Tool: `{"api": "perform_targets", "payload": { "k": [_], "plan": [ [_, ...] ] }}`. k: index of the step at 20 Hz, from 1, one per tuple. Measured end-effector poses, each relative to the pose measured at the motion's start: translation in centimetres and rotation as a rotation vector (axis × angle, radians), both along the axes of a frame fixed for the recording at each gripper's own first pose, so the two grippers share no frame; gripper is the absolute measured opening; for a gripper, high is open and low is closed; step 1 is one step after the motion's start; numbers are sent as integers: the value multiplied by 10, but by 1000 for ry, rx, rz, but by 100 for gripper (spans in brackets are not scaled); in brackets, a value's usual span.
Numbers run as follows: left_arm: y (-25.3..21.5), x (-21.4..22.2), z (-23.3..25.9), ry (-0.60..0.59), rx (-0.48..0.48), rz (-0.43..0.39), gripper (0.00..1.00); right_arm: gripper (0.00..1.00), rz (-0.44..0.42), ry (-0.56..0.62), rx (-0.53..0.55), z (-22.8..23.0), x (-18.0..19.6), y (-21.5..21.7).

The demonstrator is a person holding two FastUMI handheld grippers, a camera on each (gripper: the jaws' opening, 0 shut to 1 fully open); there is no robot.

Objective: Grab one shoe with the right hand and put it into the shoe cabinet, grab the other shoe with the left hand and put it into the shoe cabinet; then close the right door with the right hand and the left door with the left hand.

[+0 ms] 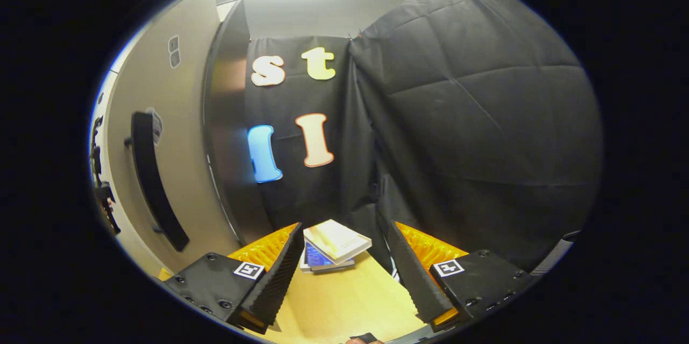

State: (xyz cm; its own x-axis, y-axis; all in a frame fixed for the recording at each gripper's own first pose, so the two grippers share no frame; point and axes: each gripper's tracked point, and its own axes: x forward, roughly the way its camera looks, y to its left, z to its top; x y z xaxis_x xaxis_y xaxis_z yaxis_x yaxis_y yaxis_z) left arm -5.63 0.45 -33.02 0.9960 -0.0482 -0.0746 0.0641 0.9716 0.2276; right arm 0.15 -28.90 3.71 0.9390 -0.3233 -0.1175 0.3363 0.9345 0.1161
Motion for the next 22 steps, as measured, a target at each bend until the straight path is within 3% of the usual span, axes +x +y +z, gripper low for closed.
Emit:
{"api": "perform_targets", "payload": {
  "k": [3,5,8,9,12,14,15,16,17,18,19,22],
  "plan": [
    [4,-44,-7,-1,30,-2,100,98,71,-52,10,32,12,16],
    [17,-68,-12,-2,42,54,100,100,144,-87,-7,52,27,29],
    [20,-94,-22,6,-49,102,100,98,278,-109,-35,68,42,53],
    [25,-102,-25,4,-65,132,95,98,321,-117,-46,74,45,61],
    [39,-121,-33,8,-65,228,100,98,426,-101,-71,73,48,79],
    [39,-134,-44,18,-130,272,100,98,496,-76,-47,69,51,95],
    [37,-141,-52,34,-157,279,95,98,507,-61,-46,68,49,94],
    [36,-146,-57,45,-165,279,100,97,513,-54,-51,69,53,97],
    [37,-151,-64,57,-155,280,96,96,512,-53,-63,71,50,96],
    [40,-157,-68,69,-135,284,100,96,515,-63,-82,74,51,99],
    [43,-162,-73,83,-117,289,96,89,524,-73,-97,77,51,106],
    [44,-166,-77,91,-144,283,96,94,533,-68,-114,74,47,132]
  ]
}}
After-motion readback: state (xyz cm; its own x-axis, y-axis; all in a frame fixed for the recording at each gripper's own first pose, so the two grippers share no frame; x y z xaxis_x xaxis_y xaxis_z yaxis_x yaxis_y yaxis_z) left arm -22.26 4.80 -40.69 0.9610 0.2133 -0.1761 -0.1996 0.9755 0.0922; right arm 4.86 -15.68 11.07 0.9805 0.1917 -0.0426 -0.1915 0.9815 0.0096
